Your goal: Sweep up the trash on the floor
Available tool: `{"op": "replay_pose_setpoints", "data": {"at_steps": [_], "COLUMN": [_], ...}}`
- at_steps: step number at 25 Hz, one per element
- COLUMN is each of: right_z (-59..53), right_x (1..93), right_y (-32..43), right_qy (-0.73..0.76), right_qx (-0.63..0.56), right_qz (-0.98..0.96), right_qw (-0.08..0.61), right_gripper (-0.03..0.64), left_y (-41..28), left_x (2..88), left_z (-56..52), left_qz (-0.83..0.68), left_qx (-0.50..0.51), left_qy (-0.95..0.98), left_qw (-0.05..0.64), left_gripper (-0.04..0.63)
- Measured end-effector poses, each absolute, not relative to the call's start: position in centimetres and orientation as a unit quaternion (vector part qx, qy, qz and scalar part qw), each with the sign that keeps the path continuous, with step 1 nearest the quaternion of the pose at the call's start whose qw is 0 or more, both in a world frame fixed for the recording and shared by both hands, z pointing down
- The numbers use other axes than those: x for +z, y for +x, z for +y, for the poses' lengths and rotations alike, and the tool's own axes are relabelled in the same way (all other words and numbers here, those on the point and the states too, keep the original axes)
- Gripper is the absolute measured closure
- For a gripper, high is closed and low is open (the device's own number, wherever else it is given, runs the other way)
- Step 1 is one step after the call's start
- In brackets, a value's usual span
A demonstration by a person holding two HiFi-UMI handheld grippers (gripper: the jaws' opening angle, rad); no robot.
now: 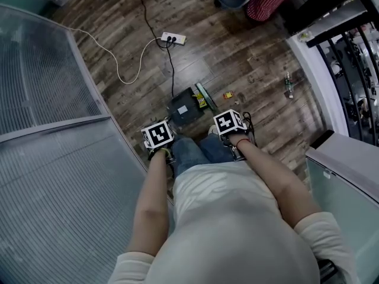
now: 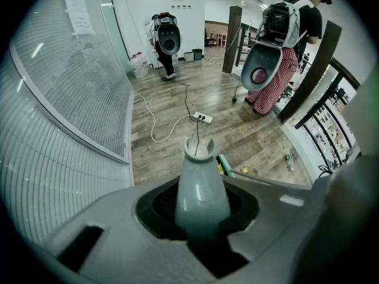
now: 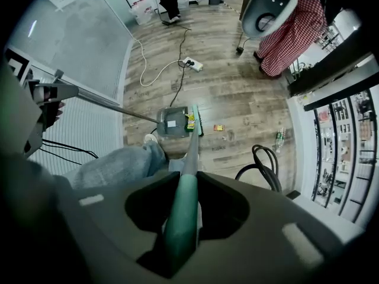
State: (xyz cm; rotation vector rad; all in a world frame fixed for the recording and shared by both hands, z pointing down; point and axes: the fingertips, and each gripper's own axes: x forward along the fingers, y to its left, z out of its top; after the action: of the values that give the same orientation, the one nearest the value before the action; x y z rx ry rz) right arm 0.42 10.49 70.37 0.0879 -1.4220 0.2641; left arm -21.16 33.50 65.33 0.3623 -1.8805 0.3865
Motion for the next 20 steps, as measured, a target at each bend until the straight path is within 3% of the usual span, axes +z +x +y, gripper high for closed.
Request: {"op": "replay_pose_setpoints", "data": {"at_steps": [20], "right_z": [14.3], "right_x": [69.0], "right_y": [0.7], "right_qy": [0.070], "right_qx": [0.208], "right_qz": [-0.642], "right_qw": [0.735], "right_gripper": [0.518], "left_y": [-19.7], "left_x": [66.5], "left_z": [32.8], "left_qz": [-0.793], "left_qx": [0.135], "left_qy": [0.183], "left_qw": [0.565], "left_gripper": [0.501]}}
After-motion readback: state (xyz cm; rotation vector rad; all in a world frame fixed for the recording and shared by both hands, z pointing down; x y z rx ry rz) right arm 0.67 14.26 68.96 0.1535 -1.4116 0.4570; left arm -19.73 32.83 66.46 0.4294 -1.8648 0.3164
